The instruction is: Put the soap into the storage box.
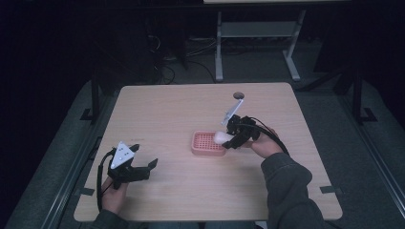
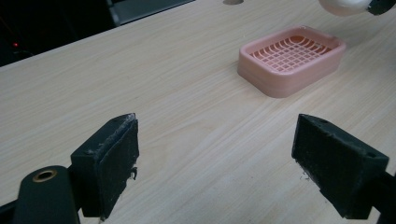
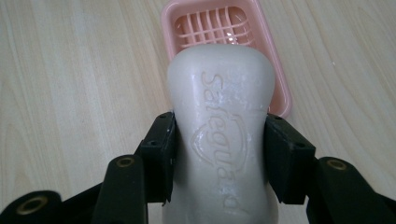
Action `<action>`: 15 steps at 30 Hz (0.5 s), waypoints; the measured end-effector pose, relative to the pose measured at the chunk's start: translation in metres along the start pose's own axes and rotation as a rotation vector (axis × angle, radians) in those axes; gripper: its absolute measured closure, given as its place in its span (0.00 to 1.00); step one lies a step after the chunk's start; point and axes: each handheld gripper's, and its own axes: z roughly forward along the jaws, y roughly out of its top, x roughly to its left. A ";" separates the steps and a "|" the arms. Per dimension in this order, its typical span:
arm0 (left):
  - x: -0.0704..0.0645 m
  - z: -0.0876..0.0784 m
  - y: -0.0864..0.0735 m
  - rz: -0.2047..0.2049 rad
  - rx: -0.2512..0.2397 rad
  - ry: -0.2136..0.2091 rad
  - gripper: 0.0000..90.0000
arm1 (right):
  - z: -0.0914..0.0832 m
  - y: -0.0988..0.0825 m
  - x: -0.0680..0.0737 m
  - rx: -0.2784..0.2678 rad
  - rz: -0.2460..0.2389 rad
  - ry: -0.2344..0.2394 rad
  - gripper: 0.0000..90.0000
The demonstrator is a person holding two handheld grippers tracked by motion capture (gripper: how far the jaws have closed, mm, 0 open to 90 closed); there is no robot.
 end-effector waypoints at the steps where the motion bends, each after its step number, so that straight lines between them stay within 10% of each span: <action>1: 0.000 0.000 0.000 0.000 0.000 0.000 0.16 | 0.000 0.000 0.000 0.000 0.000 0.000 0.54; 15: 0.001 0.000 0.000 -0.001 -0.001 0.000 0.16 | 0.018 0.028 -0.003 0.036 -0.034 0.015 0.54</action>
